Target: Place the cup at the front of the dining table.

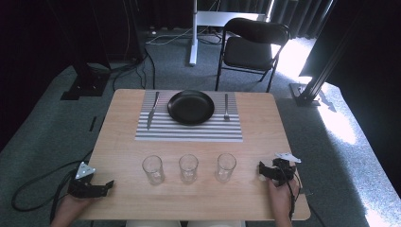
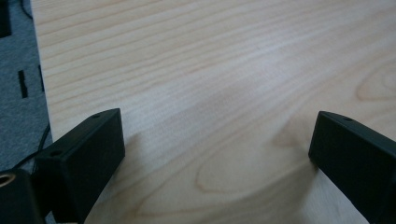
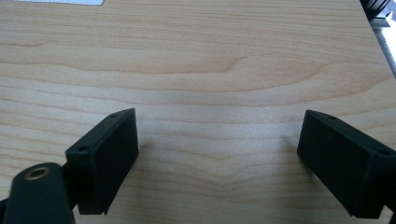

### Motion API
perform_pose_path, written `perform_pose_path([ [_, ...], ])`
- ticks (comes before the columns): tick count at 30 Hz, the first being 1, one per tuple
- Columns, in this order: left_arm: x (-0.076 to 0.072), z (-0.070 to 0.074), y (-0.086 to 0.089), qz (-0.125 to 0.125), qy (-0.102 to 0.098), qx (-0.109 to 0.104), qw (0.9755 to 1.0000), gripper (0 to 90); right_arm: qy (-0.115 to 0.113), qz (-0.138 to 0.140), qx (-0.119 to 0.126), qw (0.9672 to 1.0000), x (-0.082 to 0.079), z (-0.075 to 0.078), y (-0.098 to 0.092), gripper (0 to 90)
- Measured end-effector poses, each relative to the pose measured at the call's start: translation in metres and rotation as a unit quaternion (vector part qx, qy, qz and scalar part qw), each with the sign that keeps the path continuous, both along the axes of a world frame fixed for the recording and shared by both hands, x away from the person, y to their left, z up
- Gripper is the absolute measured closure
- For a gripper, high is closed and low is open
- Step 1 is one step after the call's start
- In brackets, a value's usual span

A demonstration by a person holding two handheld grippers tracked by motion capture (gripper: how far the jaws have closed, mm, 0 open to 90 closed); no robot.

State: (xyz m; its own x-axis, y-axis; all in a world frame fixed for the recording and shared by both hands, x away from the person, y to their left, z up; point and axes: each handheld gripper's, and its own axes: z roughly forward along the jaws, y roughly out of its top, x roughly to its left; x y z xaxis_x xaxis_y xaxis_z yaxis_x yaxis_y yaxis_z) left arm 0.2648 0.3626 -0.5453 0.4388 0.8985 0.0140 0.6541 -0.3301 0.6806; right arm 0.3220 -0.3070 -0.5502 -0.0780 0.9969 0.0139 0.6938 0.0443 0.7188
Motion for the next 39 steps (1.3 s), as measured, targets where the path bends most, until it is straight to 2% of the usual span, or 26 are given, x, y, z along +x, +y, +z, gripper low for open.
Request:
perform_pose_path([
  [3, -0.0044, 0.0005, 0.0029, -0.009, 0.003, 0.002, 1.0, 3.9, 0.0, 0.0, 0.0, 1.0, 0.0, 0.0, 0.0, 11.9],
  [5, -0.0062, 0.0001, 0.0038, -0.006, 0.001, 0.001, 1.0, 3.9, 0.0, 0.0, 0.0, 1.0, 0.0, 0.0, 0.0, 11.9],
  [15, -0.0049, 0.0005, 0.0039, -0.003, 0.004, 0.002, 1.0, 3.9, 0.0, 0.0, 0.0, 1.0, -0.0001, -0.0001, 0.0001, 11.9],
  [19, -0.0063, -0.0004, 0.0056, -0.008, -0.004, 0.0, 1.0, 4.4, 0.0, 0.0, 0.0, 1.0, -0.0001, -0.0001, 0.0001, 11.9],
  [24, -0.0065, 0.0003, 0.0058, -0.011, -0.002, 0.001, 0.9999, 5.5, -0.001, 0.0, 0.0, 1.0, -0.0001, -0.0001, 0.0, 12.0],
  [29, -0.0049, 0.0022, 0.0041, 0.003, 0.004, -0.004, 1.0, 7.5, -0.001, 0.0, 0.0, 1.0, -0.0001, -0.0002, 0.0, 12.0],
  [35, -0.0056, 0.003, -0.0013, 0.002, 0.005, 0.007, 1.0, 7.5, -0.001, 0.0, 0.0, 1.0, -0.0002, -0.0002, 0.0, 12.0],
  [38, -0.0069, 0.0059, -0.0022, -0.004, -0.005, -0.001, 1.0, 7.5, -0.001, 0.0, 0.0, 1.0, -0.0001, -0.0002, -0.0001, 12.0],
  [39, -0.0083, 0.0081, -0.0024, -0.009, -0.012, -0.015, 0.9998, 7.6, -0.001, 0.0, 0.0, 1.0, -0.0002, -0.0002, 0.0, 11.9],
])
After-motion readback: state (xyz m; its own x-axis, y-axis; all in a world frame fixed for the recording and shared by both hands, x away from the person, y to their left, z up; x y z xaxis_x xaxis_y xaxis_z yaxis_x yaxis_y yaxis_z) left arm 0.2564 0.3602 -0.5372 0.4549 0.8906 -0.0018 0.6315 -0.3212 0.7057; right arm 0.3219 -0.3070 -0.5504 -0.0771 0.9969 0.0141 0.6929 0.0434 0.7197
